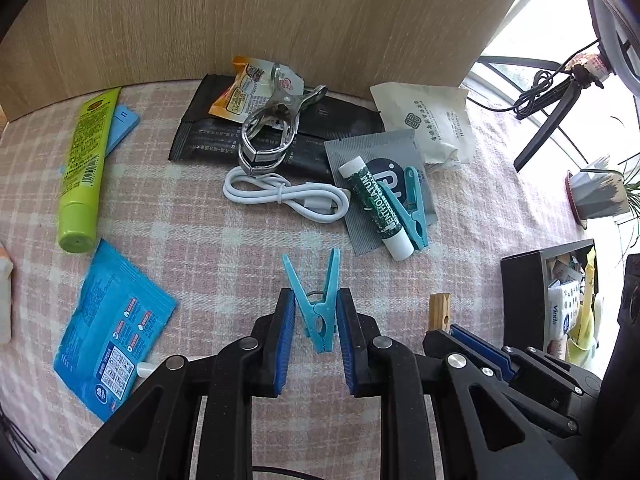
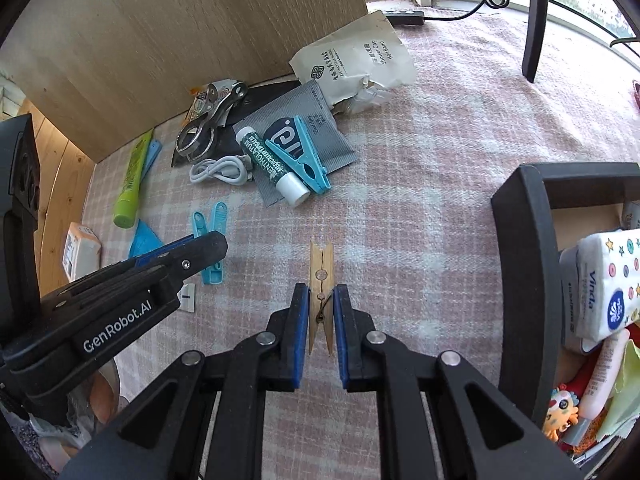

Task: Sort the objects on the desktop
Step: 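Carry both clothespins over the black tray and open both grippers to drop them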

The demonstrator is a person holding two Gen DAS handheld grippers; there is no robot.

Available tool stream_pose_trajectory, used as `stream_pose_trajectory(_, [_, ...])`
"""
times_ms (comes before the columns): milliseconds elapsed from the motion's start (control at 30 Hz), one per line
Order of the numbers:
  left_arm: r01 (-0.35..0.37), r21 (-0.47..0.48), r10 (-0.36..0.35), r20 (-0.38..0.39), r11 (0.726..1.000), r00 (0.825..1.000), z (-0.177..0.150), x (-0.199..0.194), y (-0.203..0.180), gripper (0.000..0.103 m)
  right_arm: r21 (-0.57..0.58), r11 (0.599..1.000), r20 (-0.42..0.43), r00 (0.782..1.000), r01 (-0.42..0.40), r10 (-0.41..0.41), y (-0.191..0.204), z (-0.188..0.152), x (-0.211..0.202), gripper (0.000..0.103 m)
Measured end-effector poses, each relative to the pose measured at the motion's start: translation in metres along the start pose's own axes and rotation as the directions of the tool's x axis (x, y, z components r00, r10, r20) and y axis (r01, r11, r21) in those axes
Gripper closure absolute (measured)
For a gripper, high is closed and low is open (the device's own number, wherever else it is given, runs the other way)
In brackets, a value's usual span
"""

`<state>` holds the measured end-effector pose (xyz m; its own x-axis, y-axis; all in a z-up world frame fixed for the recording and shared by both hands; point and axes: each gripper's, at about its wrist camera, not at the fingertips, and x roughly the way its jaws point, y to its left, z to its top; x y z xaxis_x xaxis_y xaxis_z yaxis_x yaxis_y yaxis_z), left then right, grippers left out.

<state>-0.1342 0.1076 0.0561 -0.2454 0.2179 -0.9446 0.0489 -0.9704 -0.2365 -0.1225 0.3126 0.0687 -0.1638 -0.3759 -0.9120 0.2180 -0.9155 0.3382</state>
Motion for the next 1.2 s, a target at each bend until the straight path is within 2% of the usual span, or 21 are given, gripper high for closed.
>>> stream_pose_trajectory(200, [0.053,0.045,-0.055,0.038,0.998,0.998,-0.027,-0.048,-0.027,0.083,0.043,0.999,0.102,0.994,-0.032,0.028,-0.027,-0.015,-0.055,0.090])
stream_pose_trajectory(300, [0.088,0.087,-0.092,0.043,0.992,0.995,-0.024,-0.035,-0.042,0.083,0.088,0.996,0.160,0.987,-0.022,0.007,-0.046,-0.011,-0.074,0.090])
stream_pose_trajectory(433, [0.155,0.143,-0.161,0.036,0.978,0.986,-0.023,-0.032,-0.095,0.083,0.155,0.987,0.222,0.973,0.034,-0.069,-0.083,-0.014,-0.100,0.090])
stream_pose_trajectory(467, [0.172,0.160,-0.178,0.028,0.972,0.984,-0.024,-0.049,-0.101,0.083,0.174,0.984,0.228,0.970,0.042,-0.082,-0.093,-0.015,-0.105,0.090])
stream_pose_trajectory(600, [0.214,0.215,-0.219,0.003,0.953,0.976,-0.026,-0.036,-0.150,0.083,0.239,0.968,0.245,0.959,0.081,-0.140,-0.134,-0.027,-0.130,0.090])
stream_pose_trajectory(800, [0.233,0.294,-0.233,-0.037,0.927,0.972,-0.036,-0.025,-0.204,0.083,0.311,0.944,0.245,0.950,0.111,-0.193,-0.175,-0.043,-0.142,0.090])
stream_pose_trajectory(967, [0.228,0.350,-0.225,-0.049,0.909,0.973,-0.045,-0.021,-0.232,0.083,0.328,0.935,0.243,0.944,0.135,-0.221,-0.188,-0.048,-0.147,0.090])
stream_pose_trajectory(1200, [0.215,0.403,-0.215,-0.046,0.890,0.976,-0.053,-0.021,-0.247,0.083,0.340,0.931,0.242,0.944,0.136,-0.226,-0.195,-0.051,-0.152,0.090])
